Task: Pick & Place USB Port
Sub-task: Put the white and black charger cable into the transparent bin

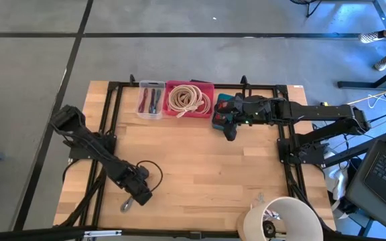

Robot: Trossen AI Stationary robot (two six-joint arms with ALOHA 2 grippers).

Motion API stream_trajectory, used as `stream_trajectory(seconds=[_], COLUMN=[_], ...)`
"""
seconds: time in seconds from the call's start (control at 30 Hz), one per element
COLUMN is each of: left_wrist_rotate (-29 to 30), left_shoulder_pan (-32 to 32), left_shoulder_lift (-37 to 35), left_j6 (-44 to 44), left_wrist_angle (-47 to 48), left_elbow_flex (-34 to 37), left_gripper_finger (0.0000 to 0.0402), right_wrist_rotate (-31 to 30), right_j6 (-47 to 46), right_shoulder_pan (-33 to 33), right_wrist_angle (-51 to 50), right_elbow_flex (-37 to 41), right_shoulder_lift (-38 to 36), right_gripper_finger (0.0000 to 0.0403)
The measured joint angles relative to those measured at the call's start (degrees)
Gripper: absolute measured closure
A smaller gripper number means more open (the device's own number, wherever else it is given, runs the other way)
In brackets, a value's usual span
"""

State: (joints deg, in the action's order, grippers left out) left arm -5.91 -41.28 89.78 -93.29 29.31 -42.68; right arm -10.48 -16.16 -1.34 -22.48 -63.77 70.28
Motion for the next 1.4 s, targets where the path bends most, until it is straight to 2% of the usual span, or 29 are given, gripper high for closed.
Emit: stream_trajectory(seconds=[0.07,0.13,0.2,0.3,0.33,0.53,0.73,0.9,1.07,1.23,1.4], left_wrist_rotate=[-1.0,-1.9,-1.7,-0.6,0.9,11.4,22.1,30.2,32.0,26.6,16.5], left_shoulder_pan=[0.1,0.4,0.7,2.0,2.4,6.7,15.4,28.8,47.4,67.0,82.8], left_shoulder_lift=[1.8,2.5,2.2,-0.3,-1.2,-8.7,-17.7,-25.1,-30.4,-31.3,-27.9], left_j6=[0.6,1.0,1.9,3.0,3.1,3.1,9.8,17.5,31.0,49.6,60.3], left_wrist_angle=[0.9,2.3,4.1,6.3,6.7,13.3,24.4,26.9,22.6,9.9,2.2], left_elbow_flex=[-0.5,-0.8,-1.0,-0.6,-0.5,-1.7,-6.1,-6.8,-6.8,-6.8,-6.8], left_gripper_finger=[0.0188,0.0214,0.0262,0.0362,0.0377,0.039,0.0391,0.0391,0.0391,0.0391,0.0391], right_wrist_rotate=[0.0,0.0,0.0,0.0,0.0,0.0,0.0,0.0,0.0,0.0,0.0], right_j6=[-0.1,-0.1,-0.1,-0.3,-0.3,-1.4,-1.4,-1.5,-1.7,-3.0,-3.5], right_shoulder_pan=[0.0,0.0,0.0,0.0,0.0,0.0,0.0,0.0,0.0,0.0,0.0], right_wrist_angle=[0.1,0.3,0.5,0.6,0.8,0.9,1.3,2.5,3.1,3.1,3.1], right_elbow_flex=[0.0,0.0,0.0,0.0,0.0,0.0,0.0,0.0,0.0,0.0,0.0], right_shoulder_lift=[0.0,0.0,0.0,0.0,0.0,0.0,0.0,0.0,0.0,0.0,0.0], right_gripper_finger=[0.0179,0.0179,0.0179,0.0179,0.0179,0.0179,0.0179,0.0179,0.0179,0.0179,0.0179])
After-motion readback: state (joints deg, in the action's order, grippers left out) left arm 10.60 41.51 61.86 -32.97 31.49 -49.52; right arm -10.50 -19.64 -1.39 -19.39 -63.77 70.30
